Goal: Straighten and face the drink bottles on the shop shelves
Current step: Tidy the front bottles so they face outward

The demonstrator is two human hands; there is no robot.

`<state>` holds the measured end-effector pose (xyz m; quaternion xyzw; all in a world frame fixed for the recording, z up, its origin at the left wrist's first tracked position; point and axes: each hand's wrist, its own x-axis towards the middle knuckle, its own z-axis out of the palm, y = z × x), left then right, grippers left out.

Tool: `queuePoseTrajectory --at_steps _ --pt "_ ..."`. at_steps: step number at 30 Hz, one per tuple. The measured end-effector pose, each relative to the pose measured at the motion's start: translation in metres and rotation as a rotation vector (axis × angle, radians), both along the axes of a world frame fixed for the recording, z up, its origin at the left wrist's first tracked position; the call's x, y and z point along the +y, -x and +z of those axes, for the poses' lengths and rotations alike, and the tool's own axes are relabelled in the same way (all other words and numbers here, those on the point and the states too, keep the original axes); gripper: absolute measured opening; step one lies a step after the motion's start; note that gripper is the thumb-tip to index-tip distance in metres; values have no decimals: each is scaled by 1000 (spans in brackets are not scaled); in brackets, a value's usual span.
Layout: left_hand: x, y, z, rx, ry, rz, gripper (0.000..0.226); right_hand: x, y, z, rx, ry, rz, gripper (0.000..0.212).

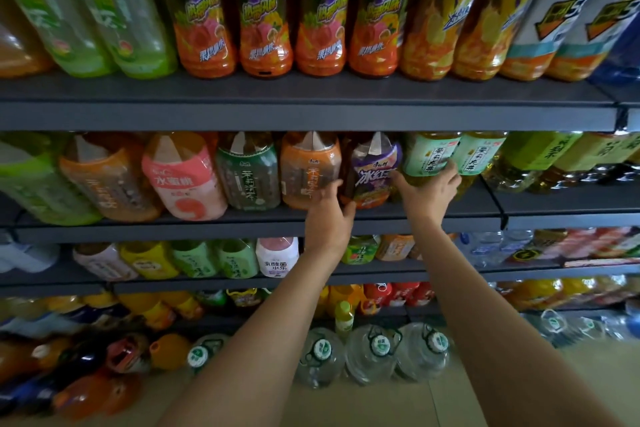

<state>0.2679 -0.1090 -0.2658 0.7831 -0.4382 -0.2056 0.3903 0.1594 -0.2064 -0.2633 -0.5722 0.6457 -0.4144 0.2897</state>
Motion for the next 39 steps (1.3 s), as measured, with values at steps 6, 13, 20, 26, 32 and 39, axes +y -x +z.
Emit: queuePoseTrajectory --at_steps 6,13,20,26,32,39 --pt "-20 19 9 38 18 8 43 -8 11 5 19 3 27 89" --pt "-41 30 19 256 -10 217 38 -9 7 10 69 -5 -64 58" --pt "-43 45 18 122 -25 285 40 8 3 -2 157 179 236 37" --pt "-34 39 7 -13 116 196 54 9 -14 -1 140 80 169 37" --pt "-37 35 13 -19 117 209 56 4 -17 7 34 34 129 26" --pt "-18 30 15 -155 145 78 57 14 -25 18 6 -46 104 41"
